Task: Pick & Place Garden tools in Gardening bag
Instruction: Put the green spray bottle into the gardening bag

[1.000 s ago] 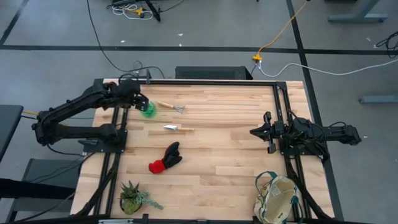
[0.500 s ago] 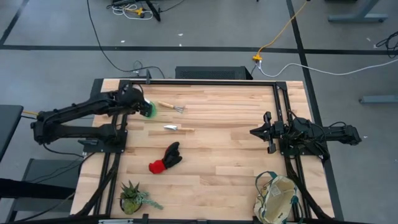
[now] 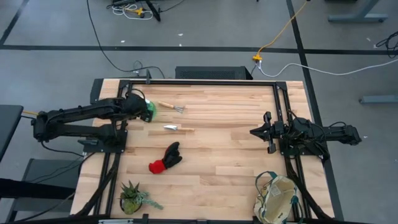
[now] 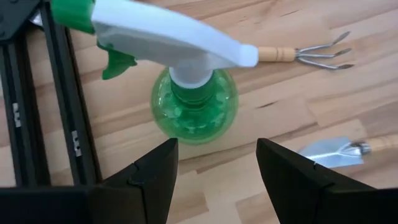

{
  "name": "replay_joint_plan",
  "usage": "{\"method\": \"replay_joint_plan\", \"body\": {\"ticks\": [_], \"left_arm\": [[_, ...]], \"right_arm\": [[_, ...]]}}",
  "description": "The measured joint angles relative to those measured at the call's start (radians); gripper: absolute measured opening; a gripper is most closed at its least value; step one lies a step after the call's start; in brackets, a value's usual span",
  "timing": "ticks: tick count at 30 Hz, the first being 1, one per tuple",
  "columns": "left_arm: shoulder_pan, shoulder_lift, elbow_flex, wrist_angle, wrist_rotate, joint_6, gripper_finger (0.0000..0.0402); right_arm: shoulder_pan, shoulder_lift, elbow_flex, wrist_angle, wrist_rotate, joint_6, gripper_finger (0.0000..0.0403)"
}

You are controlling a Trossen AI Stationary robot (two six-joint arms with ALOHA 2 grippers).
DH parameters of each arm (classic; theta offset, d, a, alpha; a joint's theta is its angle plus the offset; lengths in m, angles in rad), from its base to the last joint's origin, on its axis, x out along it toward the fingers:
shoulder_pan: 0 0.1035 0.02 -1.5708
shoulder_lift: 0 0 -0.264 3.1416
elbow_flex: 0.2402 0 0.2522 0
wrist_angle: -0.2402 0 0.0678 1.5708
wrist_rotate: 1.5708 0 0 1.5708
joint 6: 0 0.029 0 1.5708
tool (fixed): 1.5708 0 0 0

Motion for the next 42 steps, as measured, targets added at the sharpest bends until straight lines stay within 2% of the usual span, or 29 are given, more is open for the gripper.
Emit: {"method": "replay_joint_plan", "body": {"ticks": [7, 14, 23, 35, 42], "left_arm": [[0.0, 0.0, -0.093, 0.143, -0.018, 0.0, 0.0224], [0.0, 0.0, -0.105, 0.157, -0.115, 0.004, 0.0224], [0.0, 0.0, -0.105, 0.158, -0.167, 0.045, 0.0224], [0.0, 0.0, -0.108, 0.164, -0.169, 0.046, 0.0225], [0.0, -0.002, -0.18, 0.229, -0.147, 0.047, 0.0224]], "right_arm": [[0.0, 0.0, 0.0, 0.0, 0.0, 0.0, 0.0029], [0.0, 0.0, 0.0, 0.0, 0.0, 0.0, 0.0029], [0.0, 0.0, 0.0, 0.0, 0.0, 0.0, 0.0029], [0.0, 0.0, 0.0, 0.0, 0.0, 0.0, 0.0029], [0.0, 0.0, 0.0, 0.0, 0.0, 0.0, 0.0029]]}}
